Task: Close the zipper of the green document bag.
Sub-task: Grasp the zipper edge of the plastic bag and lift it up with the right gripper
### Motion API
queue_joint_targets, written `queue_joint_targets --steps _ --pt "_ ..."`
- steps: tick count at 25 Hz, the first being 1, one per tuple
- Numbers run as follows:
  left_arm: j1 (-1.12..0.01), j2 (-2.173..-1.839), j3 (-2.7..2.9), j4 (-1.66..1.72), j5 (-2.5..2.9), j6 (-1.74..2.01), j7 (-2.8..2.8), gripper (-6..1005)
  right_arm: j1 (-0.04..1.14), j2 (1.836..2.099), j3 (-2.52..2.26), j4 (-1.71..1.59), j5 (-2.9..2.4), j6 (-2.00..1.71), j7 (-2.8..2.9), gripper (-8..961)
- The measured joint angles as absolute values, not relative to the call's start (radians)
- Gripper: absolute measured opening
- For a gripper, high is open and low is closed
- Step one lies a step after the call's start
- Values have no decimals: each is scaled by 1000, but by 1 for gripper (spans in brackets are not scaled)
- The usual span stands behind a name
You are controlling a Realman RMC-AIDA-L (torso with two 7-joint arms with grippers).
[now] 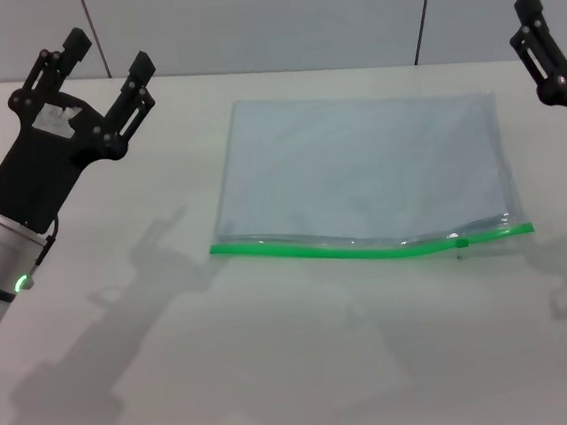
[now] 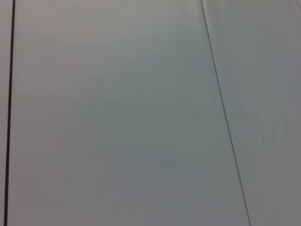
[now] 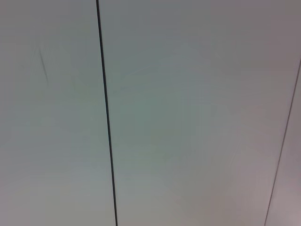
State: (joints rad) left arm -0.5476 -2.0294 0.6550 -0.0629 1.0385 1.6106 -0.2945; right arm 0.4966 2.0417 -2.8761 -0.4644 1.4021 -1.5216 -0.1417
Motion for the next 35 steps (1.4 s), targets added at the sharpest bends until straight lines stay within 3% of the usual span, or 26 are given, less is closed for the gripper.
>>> queue_joint_targets --steps 35 --pt "-560 -2029 655 -64 1039 1597 -295 725 530 2042 -2876 -401 1343 -1449 -280 847"
